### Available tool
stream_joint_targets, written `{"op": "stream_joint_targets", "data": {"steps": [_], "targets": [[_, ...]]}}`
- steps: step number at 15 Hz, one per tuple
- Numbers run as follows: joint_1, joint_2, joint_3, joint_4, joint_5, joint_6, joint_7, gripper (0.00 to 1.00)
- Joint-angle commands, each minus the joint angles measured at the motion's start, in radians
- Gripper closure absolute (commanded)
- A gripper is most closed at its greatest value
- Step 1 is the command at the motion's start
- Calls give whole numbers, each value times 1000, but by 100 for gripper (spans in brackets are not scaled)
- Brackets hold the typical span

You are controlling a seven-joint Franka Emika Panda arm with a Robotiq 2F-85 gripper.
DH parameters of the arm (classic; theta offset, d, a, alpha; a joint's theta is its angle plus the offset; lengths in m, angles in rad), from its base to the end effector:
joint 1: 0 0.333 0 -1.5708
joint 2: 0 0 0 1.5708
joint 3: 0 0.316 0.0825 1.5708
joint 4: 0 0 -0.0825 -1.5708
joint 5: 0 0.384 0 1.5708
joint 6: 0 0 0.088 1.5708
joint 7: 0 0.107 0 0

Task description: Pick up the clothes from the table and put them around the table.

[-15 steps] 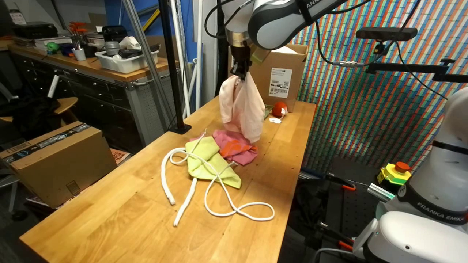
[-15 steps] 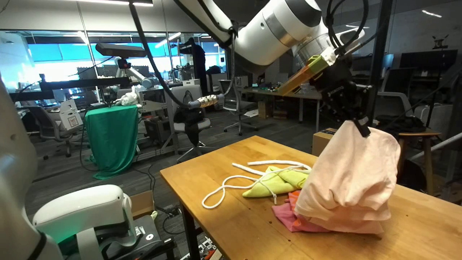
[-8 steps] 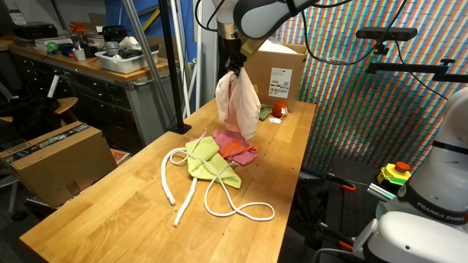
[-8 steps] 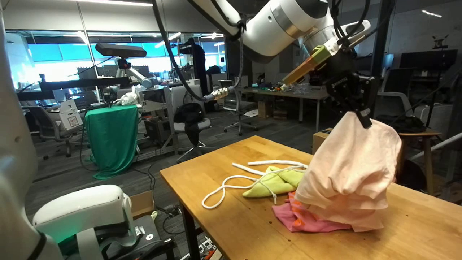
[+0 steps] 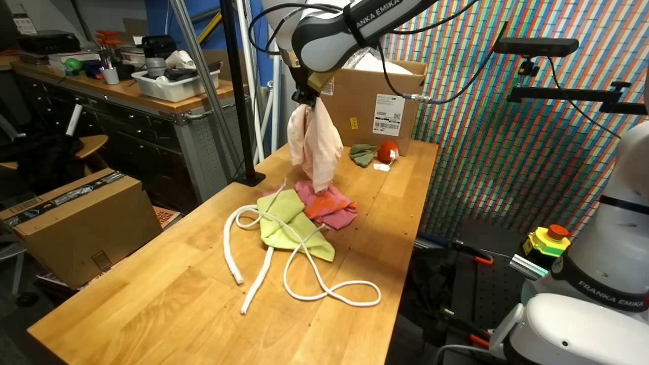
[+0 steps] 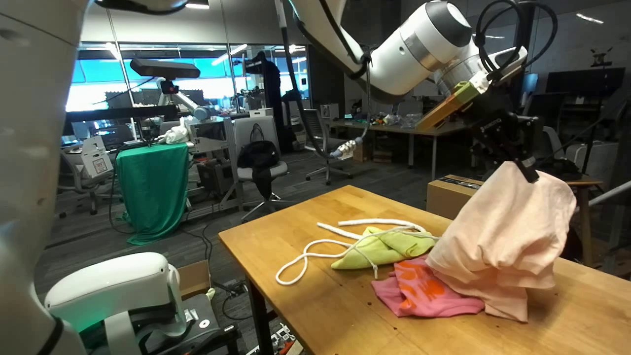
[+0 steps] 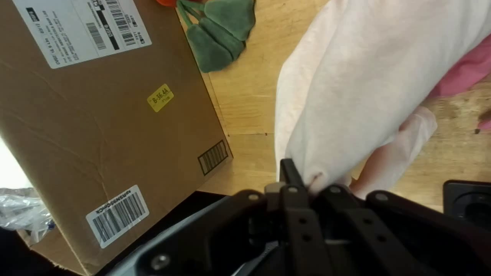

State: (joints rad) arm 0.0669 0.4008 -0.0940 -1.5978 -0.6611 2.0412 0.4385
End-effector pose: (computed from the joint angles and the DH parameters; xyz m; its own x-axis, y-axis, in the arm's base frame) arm 0.6793 -0.0444 0.4173 0.9749 -0.0951 0.2015 -0.1936 -0.8094 0.5545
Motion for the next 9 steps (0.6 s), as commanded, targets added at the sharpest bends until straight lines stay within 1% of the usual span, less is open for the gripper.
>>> {"op": "stream_joint_targets", "data": {"steps": [1, 3, 5, 9], "targets": [[28, 140, -53, 185, -81, -56, 91, 98], [28, 205, -79, 267, -107, -82, 140, 98], [13, 261, -92, 346, -87, -117, 151, 98], [12, 382, -145, 508, -97, -185, 233, 98]]}}
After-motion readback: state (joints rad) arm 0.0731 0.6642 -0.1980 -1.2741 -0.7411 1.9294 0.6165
